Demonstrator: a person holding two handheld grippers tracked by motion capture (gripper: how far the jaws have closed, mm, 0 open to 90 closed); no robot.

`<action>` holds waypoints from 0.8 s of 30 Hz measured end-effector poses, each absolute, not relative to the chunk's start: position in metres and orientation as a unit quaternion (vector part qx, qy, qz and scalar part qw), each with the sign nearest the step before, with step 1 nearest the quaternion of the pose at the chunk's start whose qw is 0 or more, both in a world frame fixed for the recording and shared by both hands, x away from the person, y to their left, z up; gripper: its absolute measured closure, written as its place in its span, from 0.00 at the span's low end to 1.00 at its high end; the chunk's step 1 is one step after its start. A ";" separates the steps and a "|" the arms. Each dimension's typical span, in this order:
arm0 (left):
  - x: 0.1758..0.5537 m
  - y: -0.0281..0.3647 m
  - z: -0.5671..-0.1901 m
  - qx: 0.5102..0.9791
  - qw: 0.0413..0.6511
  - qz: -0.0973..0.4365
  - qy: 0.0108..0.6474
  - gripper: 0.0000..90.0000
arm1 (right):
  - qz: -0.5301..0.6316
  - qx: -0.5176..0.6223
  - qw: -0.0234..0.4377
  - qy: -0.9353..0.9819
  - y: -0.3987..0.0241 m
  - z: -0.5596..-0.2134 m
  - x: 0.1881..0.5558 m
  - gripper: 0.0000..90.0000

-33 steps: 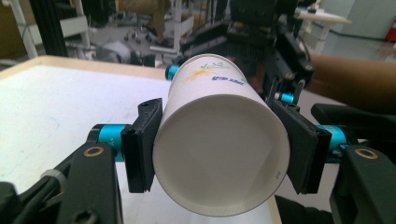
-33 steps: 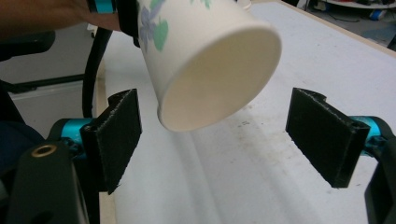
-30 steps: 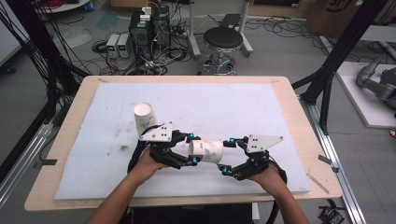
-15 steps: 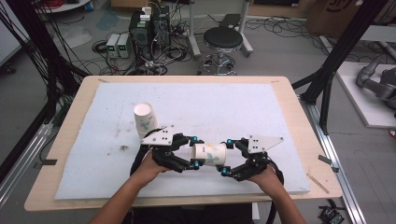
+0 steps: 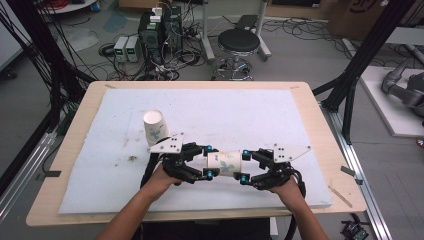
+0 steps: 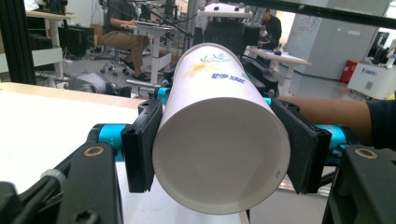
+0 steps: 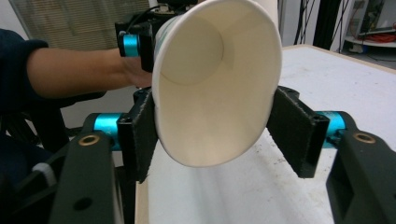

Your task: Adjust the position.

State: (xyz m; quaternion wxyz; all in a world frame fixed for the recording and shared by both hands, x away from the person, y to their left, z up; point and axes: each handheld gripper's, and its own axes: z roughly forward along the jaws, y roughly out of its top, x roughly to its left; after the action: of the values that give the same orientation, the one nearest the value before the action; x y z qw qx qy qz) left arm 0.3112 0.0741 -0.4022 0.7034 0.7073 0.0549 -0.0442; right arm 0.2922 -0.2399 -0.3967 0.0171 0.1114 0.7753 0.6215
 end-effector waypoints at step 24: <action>0.313 0.075 -0.380 0.847 0.523 0.034 0.081 0.16 | 0.452 0.115 0.063 0.882 -0.219 -0.360 0.303 0.43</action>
State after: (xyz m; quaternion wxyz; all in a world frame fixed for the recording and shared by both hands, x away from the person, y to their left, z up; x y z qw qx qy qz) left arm 0.3130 0.0752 -0.3799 0.5235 0.8475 0.0811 0.0344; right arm 0.3030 -0.2193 -0.3602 0.0628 0.1149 0.8822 0.4523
